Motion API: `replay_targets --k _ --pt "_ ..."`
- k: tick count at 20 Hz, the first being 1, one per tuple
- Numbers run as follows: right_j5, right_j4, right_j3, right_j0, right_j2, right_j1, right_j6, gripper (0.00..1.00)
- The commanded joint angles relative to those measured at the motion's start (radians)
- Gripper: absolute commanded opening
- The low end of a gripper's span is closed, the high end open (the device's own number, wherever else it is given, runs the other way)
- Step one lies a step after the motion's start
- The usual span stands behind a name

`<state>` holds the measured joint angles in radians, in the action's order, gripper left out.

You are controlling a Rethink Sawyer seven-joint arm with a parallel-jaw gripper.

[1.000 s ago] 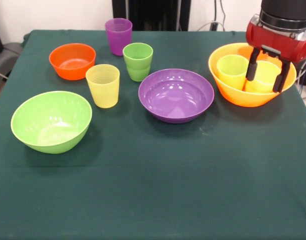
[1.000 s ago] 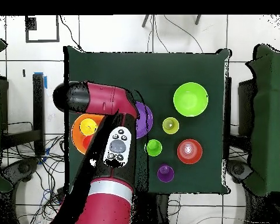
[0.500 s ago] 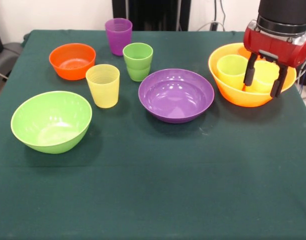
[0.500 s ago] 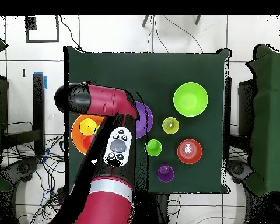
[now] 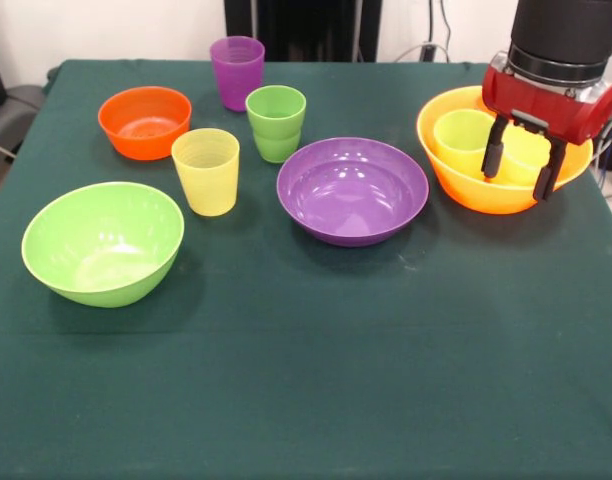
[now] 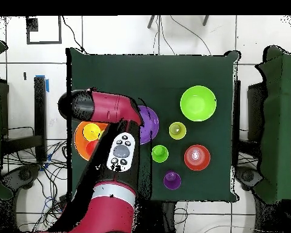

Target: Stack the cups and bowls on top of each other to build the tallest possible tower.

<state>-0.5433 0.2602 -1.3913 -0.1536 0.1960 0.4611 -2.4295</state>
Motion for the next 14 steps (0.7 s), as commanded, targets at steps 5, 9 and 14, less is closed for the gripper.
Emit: replay_targets --k 5,9,14 --pt "0.098 -0.002 -0.111 -0.041 -0.048 -0.082 -0.163 1.00" --pt "0.111 0.007 -0.117 -0.050 -0.046 -0.088 -0.170 1.00" --pt "0.147 0.010 -0.122 -0.041 -0.056 -0.107 -0.154 1.00"
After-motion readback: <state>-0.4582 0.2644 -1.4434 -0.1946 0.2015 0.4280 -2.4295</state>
